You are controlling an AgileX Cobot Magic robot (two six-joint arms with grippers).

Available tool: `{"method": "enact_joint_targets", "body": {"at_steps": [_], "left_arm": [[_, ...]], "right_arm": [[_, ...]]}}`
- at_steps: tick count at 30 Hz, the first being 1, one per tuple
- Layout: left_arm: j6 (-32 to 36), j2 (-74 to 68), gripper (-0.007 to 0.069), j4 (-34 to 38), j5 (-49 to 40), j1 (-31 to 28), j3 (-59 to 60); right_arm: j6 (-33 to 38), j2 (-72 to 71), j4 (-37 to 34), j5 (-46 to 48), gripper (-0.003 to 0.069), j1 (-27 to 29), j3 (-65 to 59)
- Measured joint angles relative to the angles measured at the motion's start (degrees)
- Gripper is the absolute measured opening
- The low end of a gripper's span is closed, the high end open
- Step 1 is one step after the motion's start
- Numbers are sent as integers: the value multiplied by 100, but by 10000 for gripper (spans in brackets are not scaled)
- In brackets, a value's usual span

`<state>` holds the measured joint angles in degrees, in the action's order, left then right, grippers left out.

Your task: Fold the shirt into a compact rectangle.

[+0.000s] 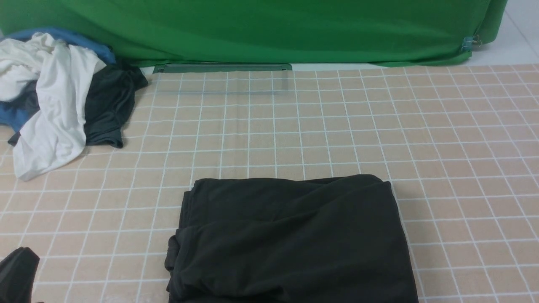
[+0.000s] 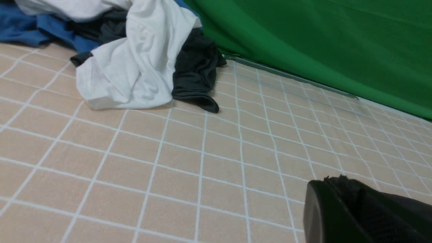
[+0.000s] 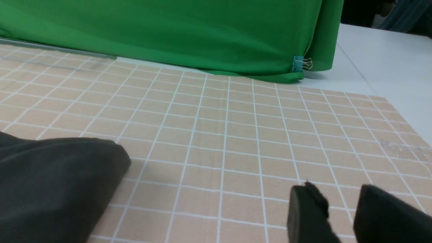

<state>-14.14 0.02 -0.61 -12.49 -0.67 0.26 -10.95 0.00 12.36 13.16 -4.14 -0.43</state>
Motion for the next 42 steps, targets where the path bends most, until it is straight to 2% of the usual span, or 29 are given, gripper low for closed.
{"method": "enact_joint_targets", "body": {"at_steps": [42], "left_arm": [[150, 0, 18, 29, -174, -116, 0]], "right_arm": [[0, 0, 0, 0, 239, 0, 0]]}}
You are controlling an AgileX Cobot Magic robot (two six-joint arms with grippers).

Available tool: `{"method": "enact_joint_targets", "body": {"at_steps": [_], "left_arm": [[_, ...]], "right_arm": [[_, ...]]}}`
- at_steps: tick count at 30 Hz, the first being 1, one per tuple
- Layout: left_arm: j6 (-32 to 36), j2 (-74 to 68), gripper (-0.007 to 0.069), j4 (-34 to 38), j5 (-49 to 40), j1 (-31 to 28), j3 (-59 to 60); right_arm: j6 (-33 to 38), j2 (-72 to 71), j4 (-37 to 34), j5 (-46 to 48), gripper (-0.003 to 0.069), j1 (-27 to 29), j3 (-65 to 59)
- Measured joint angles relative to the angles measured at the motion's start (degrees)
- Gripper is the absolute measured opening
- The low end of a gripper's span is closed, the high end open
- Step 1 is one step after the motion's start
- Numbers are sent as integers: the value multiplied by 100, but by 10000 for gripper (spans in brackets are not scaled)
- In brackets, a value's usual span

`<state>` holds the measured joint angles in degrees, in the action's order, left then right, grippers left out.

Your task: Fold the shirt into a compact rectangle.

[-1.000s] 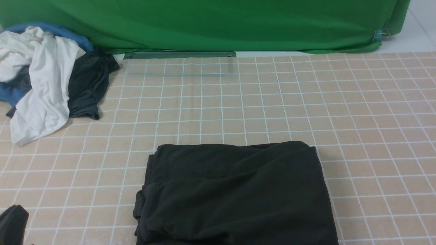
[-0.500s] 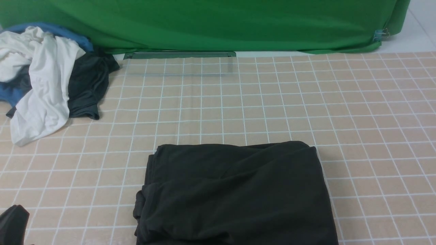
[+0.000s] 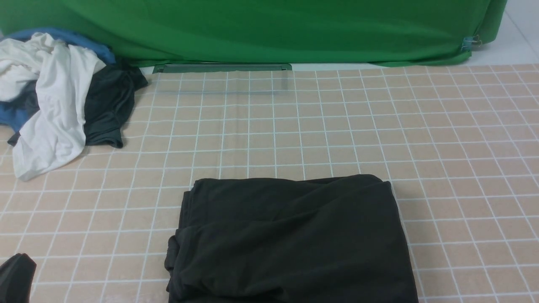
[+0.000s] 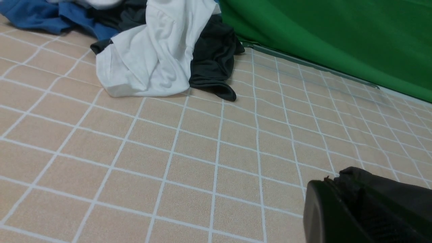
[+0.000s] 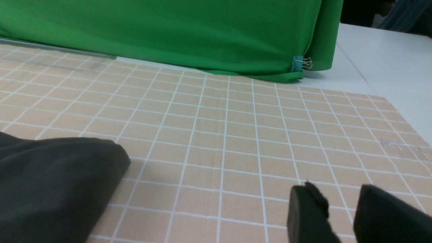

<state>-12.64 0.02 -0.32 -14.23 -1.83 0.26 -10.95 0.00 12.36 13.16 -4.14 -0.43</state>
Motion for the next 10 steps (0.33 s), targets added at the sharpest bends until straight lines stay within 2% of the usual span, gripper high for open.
{"method": "enact_joint_targets", "body": {"at_steps": [10], "left_arm": [[20, 0, 18, 0, 0, 0, 0]], "right_arm": [[0, 0, 0, 0, 239, 0, 0]]}}
